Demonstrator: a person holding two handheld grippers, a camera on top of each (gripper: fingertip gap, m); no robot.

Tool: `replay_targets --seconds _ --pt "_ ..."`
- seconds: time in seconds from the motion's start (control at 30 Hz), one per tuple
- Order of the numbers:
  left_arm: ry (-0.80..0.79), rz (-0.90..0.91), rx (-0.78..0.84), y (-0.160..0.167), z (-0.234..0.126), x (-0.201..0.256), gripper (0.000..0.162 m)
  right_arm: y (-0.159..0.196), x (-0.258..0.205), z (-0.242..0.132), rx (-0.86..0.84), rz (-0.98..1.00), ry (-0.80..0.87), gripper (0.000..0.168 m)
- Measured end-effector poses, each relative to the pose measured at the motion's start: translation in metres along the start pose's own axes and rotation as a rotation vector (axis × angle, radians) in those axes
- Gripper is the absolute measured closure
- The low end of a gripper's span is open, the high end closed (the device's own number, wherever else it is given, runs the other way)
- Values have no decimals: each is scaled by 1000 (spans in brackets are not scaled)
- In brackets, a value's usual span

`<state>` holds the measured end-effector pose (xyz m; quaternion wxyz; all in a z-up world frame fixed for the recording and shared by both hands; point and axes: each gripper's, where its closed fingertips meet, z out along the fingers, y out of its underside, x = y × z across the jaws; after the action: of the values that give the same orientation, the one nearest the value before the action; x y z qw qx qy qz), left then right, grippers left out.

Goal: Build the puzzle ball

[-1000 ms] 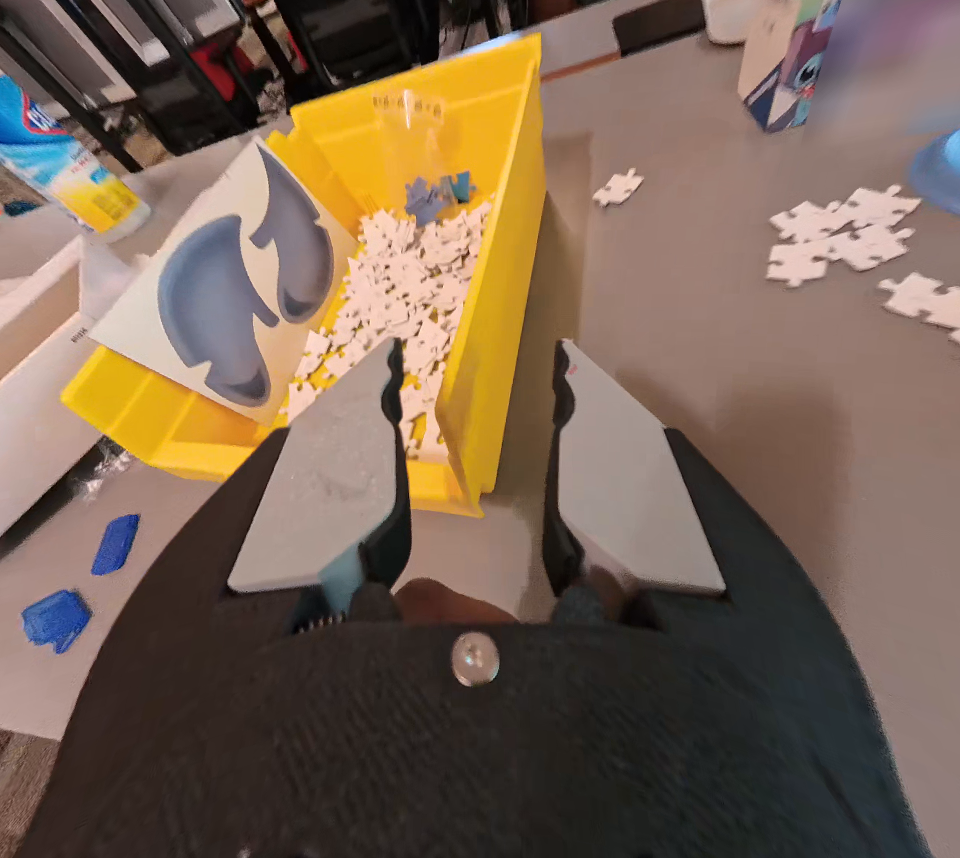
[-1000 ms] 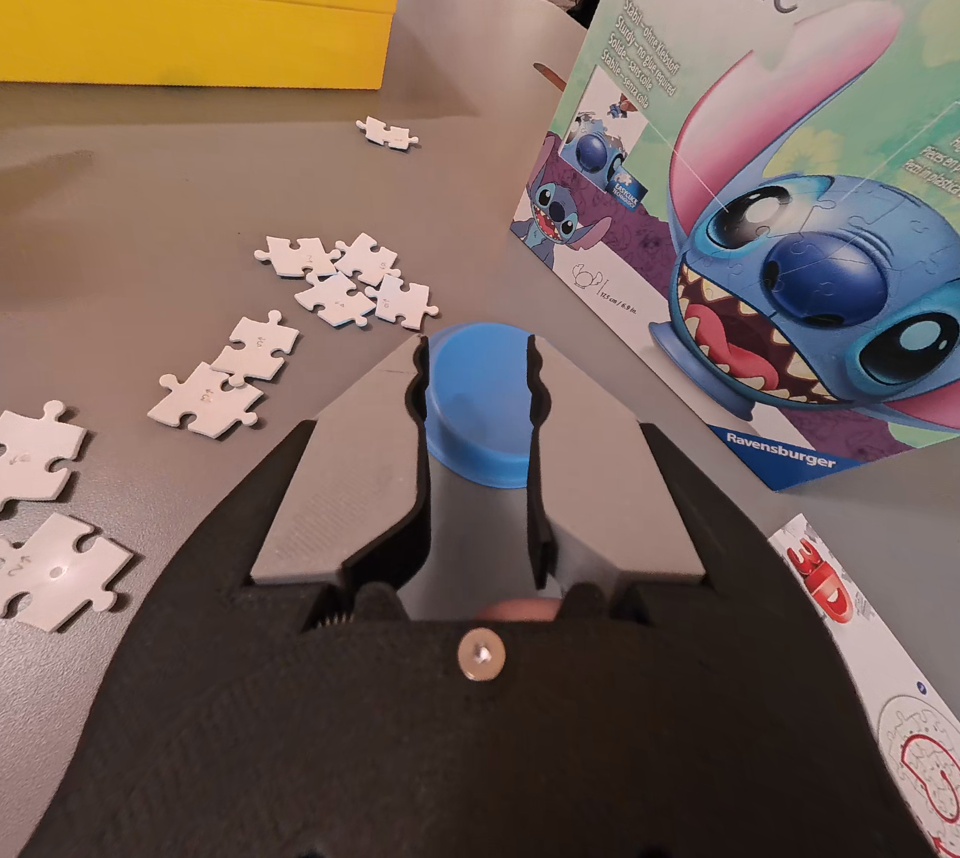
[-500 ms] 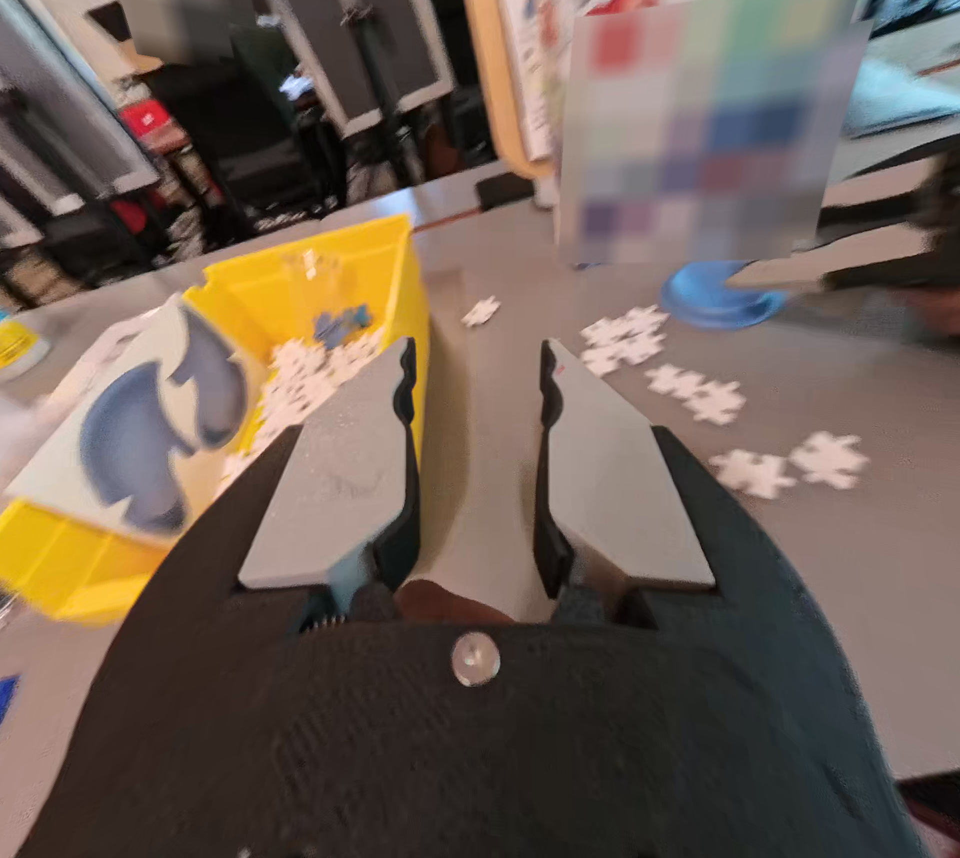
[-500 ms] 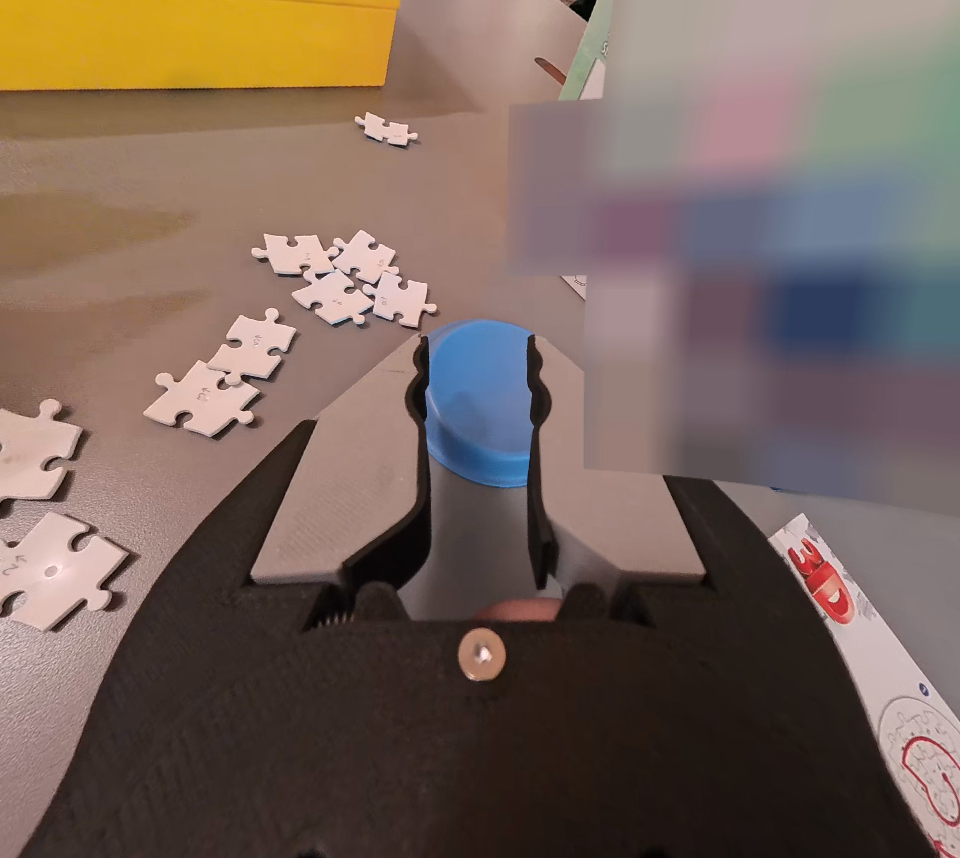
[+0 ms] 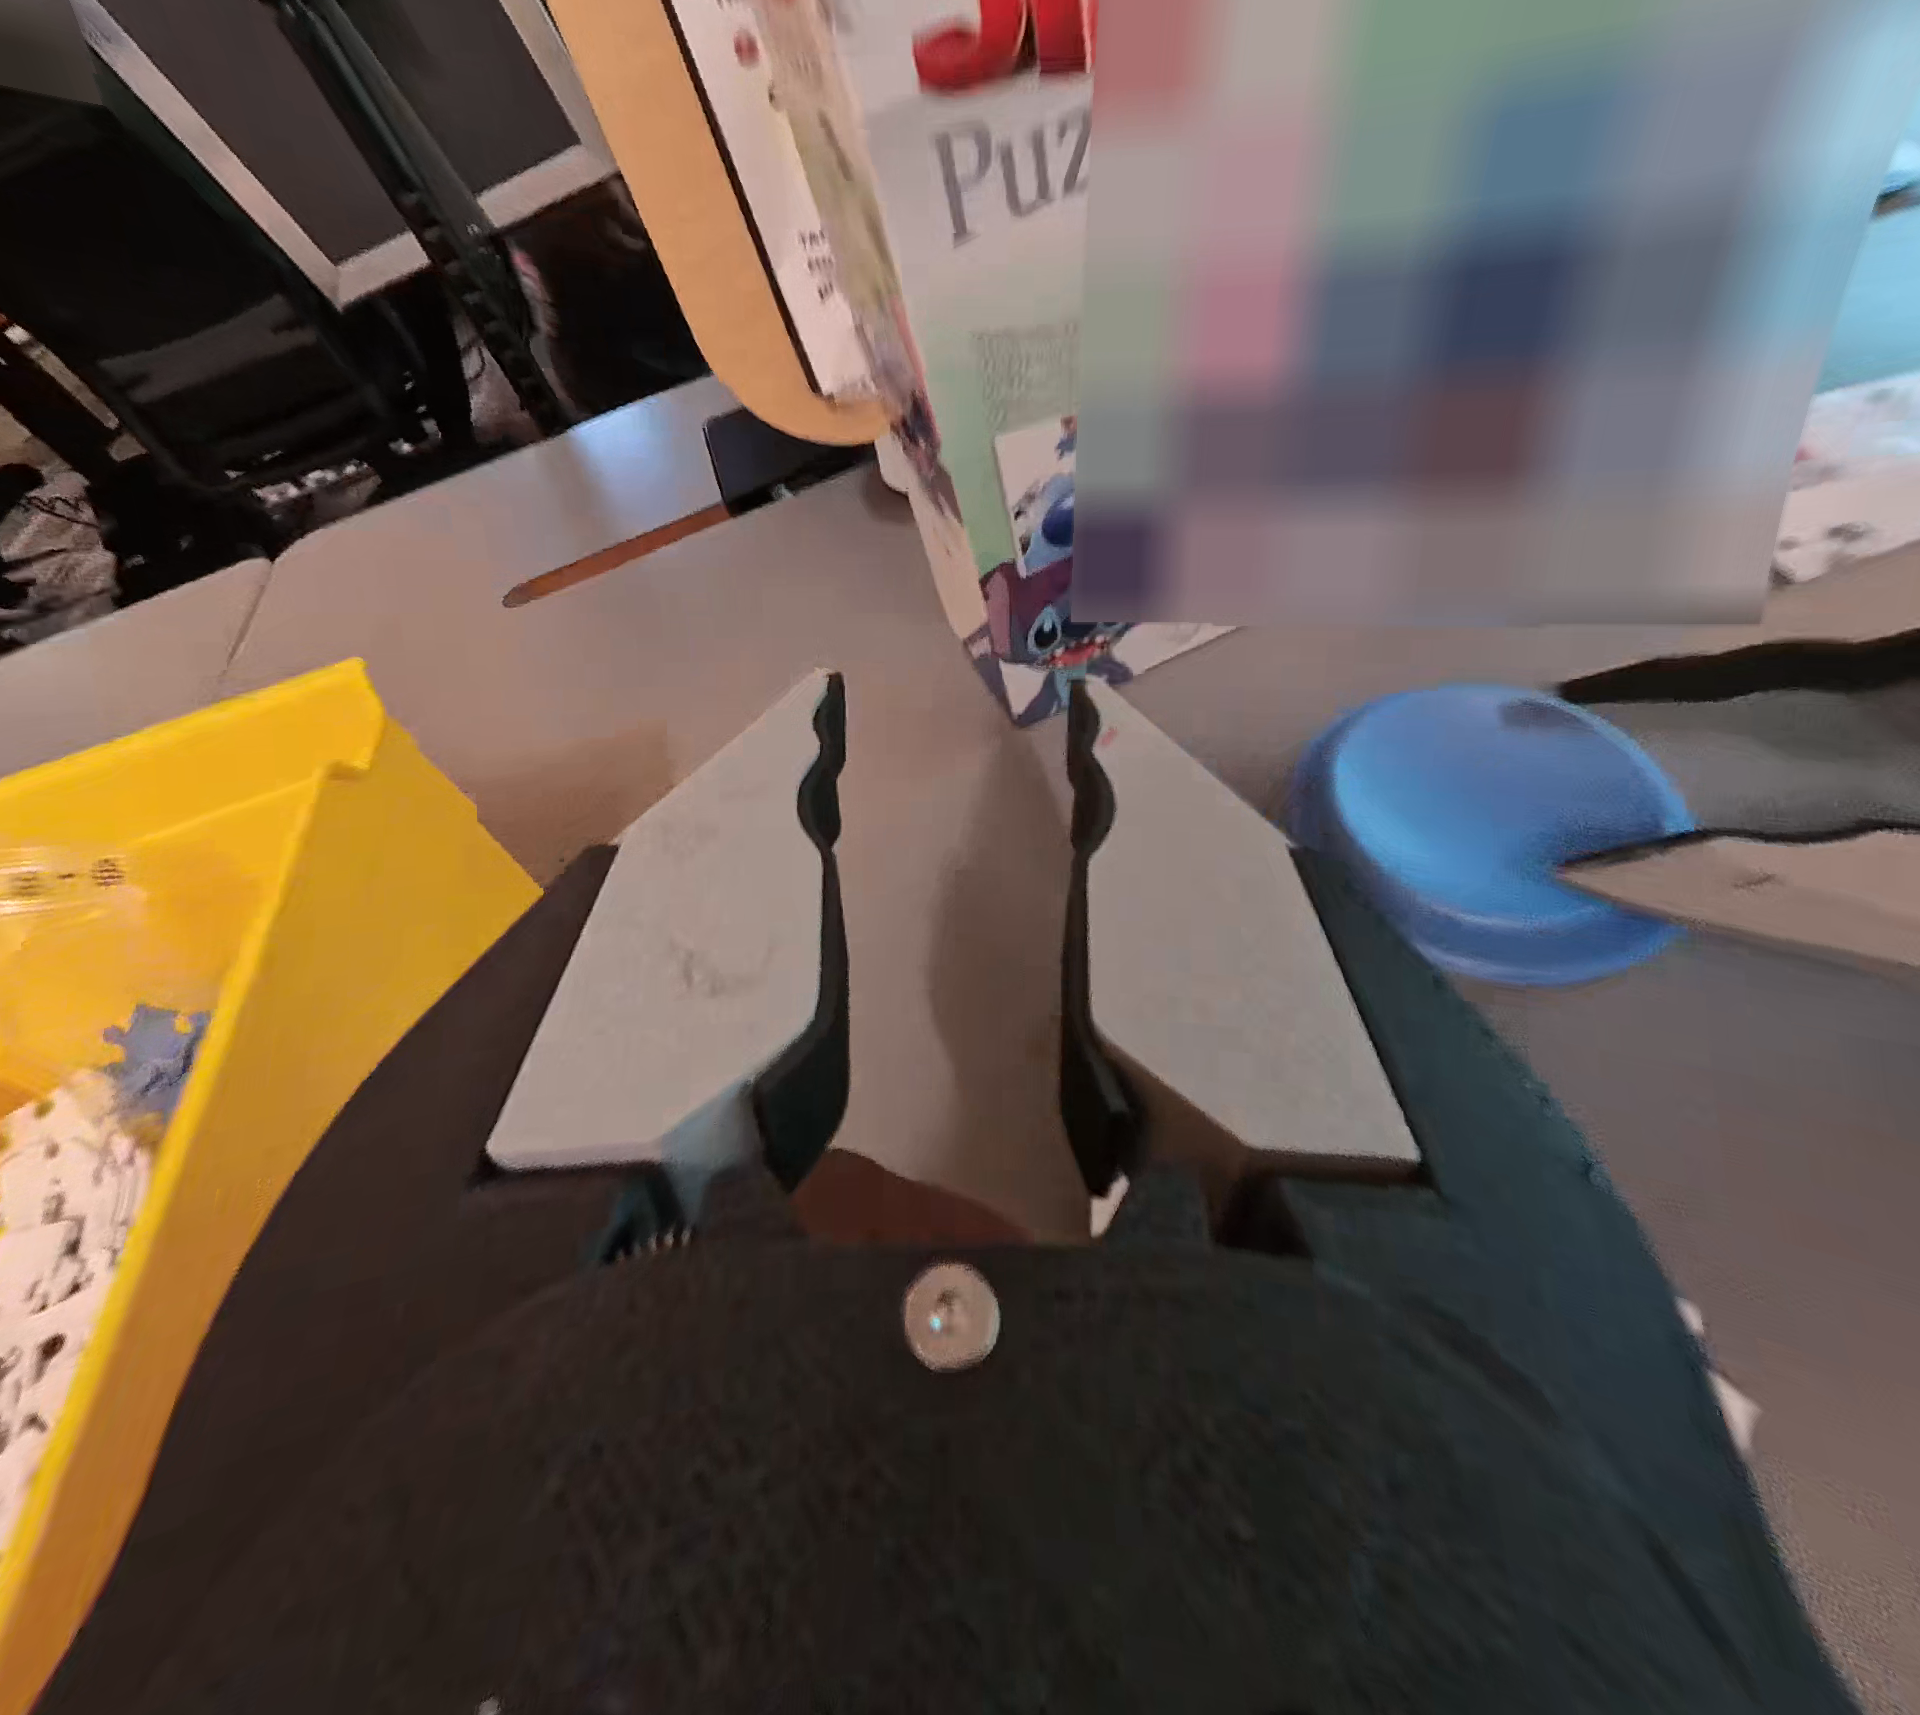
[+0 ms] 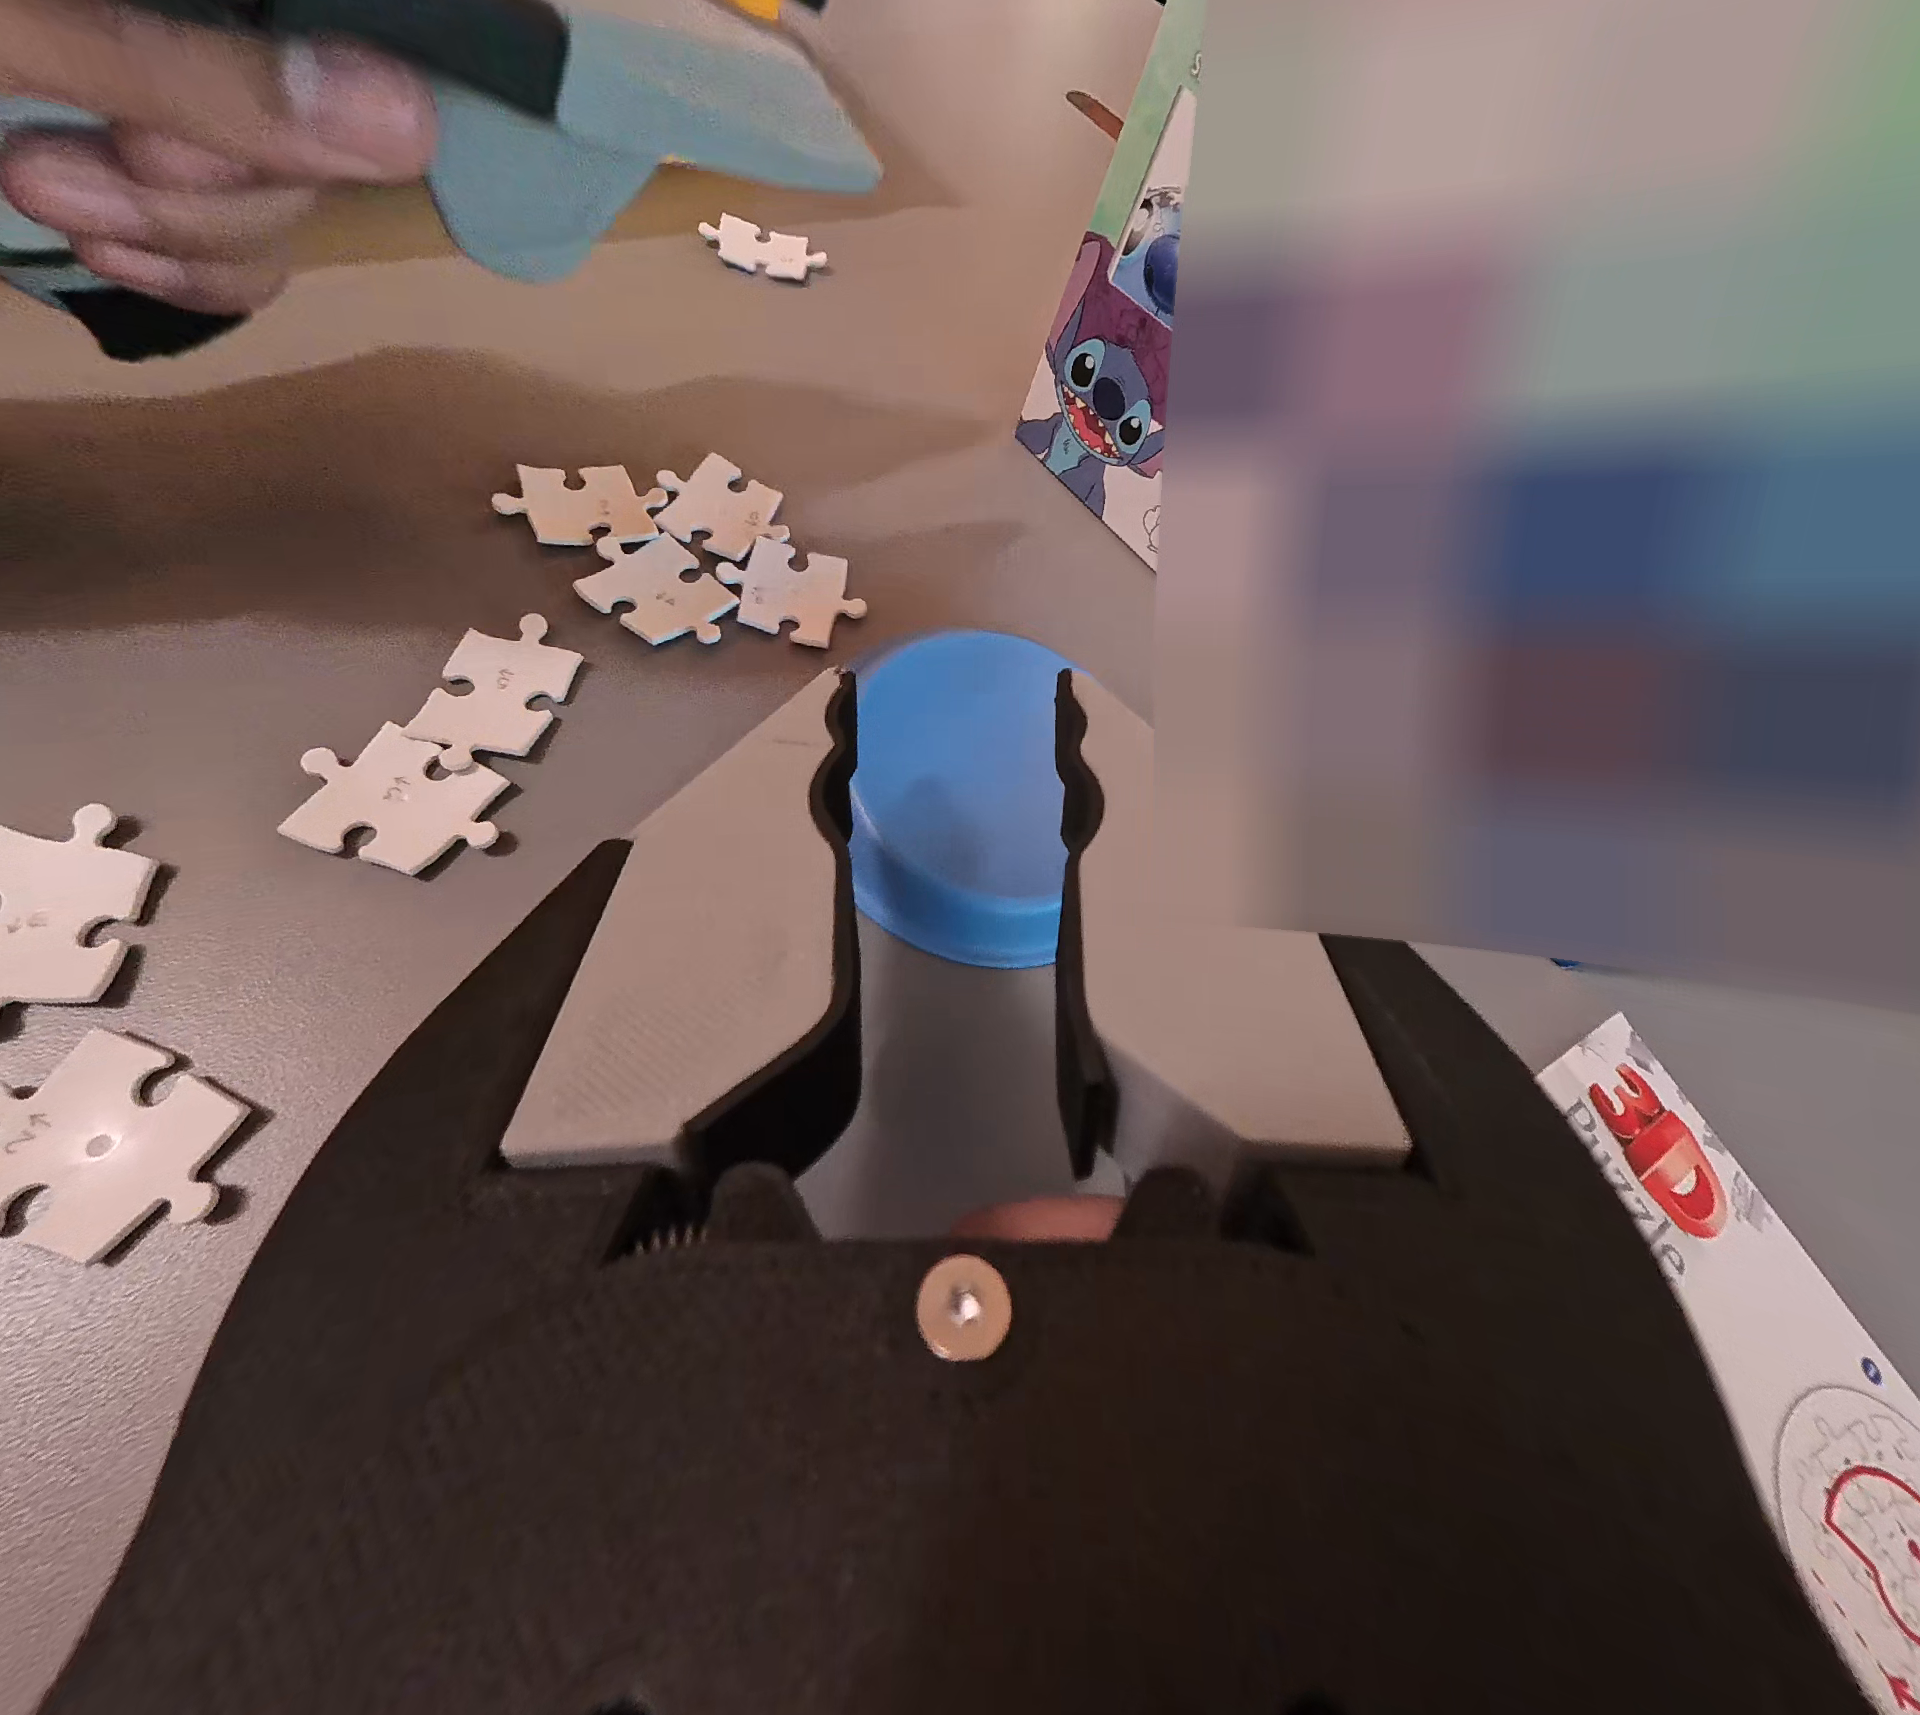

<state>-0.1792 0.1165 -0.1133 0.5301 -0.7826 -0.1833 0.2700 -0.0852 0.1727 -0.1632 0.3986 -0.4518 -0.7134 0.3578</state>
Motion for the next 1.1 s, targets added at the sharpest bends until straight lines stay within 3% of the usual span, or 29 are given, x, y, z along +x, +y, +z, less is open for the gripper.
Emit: replay_targets --seconds 0.03,0.17,0.5,0.8,0.87,0.97,1.1 --pt "10 7 -21 9 3 1 121 0 -1 0 -2 1 -7 133" --pt "-17 52 -7 15 -6 -8 123 2 -5 2 -17 3 -41 133" --pt "90 54 -25 21 -6 24 121 4 -3 3 -27 47 -72 132" --pt "20 133 26 11 -11 17 119 4 -6 10 -36 41 -124 125" --pt "40 76 26 14 -14 24 119 3 -4 10 -30 37 -105 123" --pt "81 15 15 14 -33 43 116 0 -3 8 -9 -5 -61 120" --pt "210 -74 65 3 -91 71 114 3 -5 10 -37 -99 2 115"
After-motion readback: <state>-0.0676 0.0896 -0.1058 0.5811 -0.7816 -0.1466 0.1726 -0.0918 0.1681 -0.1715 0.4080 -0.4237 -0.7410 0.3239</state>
